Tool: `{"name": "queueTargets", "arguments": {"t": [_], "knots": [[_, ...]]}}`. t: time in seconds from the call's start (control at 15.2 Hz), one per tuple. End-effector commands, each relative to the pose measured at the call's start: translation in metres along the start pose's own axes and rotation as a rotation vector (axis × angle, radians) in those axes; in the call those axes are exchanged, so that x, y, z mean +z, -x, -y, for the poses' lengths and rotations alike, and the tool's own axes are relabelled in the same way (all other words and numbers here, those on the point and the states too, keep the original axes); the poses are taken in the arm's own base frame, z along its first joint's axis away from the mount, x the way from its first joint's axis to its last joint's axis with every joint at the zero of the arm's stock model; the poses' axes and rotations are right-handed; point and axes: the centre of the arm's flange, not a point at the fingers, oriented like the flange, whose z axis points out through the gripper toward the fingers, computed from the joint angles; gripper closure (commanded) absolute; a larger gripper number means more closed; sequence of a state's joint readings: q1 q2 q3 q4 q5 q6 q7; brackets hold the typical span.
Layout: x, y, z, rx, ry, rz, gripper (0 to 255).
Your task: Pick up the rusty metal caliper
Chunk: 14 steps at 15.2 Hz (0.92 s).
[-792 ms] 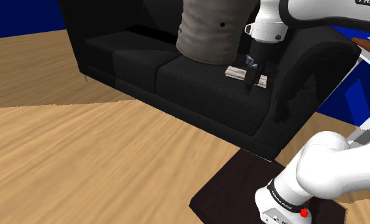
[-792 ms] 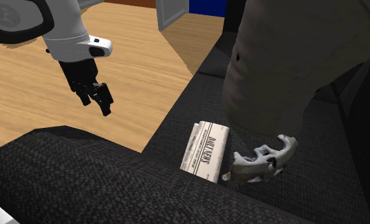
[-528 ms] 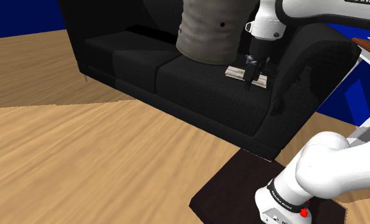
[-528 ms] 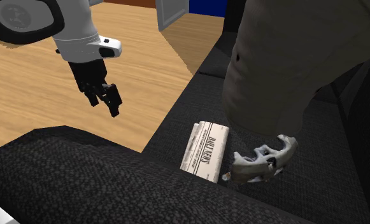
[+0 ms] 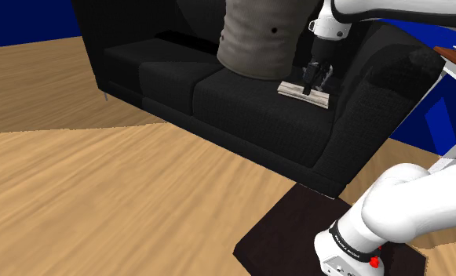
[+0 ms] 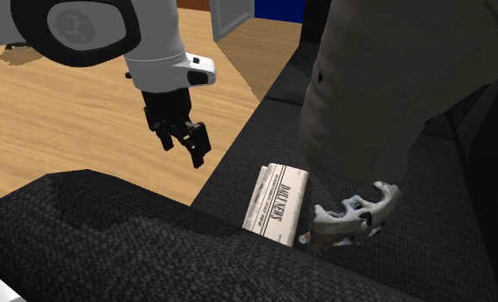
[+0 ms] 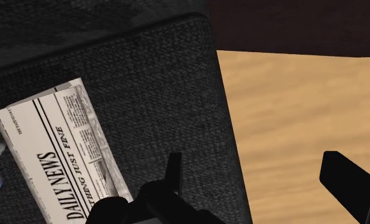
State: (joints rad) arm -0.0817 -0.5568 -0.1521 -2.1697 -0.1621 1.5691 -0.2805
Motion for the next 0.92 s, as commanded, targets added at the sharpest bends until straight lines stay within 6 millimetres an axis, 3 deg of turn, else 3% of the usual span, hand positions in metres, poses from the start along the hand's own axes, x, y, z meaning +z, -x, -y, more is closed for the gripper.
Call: {"name": "queueTargets", "arguments": {"t": [0.0,0.86], "knots": [[-0.001,-0.005,-0.024,0.017,0.003,-0.005,0],[-0.007,-0.039,-0.189,0.124,0.015,-0.039,0]]}}
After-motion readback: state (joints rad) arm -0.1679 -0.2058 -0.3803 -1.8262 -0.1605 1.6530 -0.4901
